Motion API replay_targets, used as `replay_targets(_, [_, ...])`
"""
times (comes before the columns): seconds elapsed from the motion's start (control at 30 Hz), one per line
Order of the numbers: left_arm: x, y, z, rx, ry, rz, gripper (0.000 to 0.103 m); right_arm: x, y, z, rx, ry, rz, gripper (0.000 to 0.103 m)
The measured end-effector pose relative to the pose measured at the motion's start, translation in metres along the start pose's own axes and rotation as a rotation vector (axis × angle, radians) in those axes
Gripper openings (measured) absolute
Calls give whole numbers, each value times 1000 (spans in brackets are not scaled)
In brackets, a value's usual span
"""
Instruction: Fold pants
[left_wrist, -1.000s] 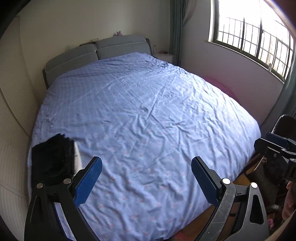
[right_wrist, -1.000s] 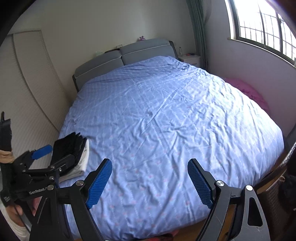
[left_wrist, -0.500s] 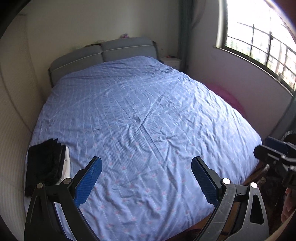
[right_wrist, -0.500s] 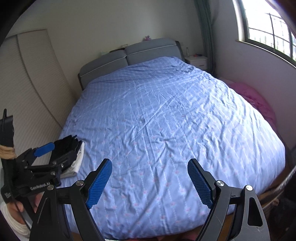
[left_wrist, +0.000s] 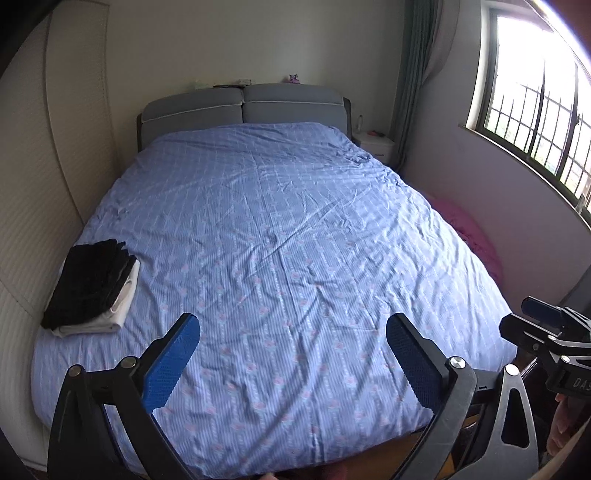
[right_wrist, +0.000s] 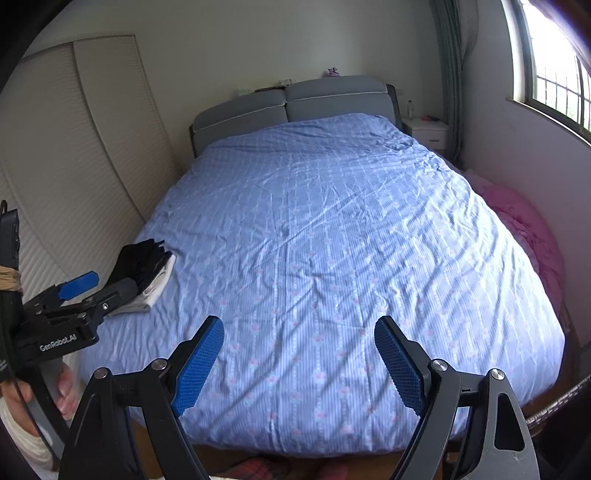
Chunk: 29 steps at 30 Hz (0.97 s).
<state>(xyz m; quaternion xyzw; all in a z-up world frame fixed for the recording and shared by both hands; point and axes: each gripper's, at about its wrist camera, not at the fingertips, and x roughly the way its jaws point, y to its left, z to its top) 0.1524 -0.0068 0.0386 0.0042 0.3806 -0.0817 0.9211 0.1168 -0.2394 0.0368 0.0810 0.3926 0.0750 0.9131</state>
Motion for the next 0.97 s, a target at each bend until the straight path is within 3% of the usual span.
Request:
replay_targets(0.5, [-31, -25, -14, 25, -70, 86, 103, -14, -11, -12, -17, -16, 46, 85])
replay_targets(0.97, [-36, -23, -17, 8, -74, 81, 103, -17, -11, -12, -16, -17, 41, 85])
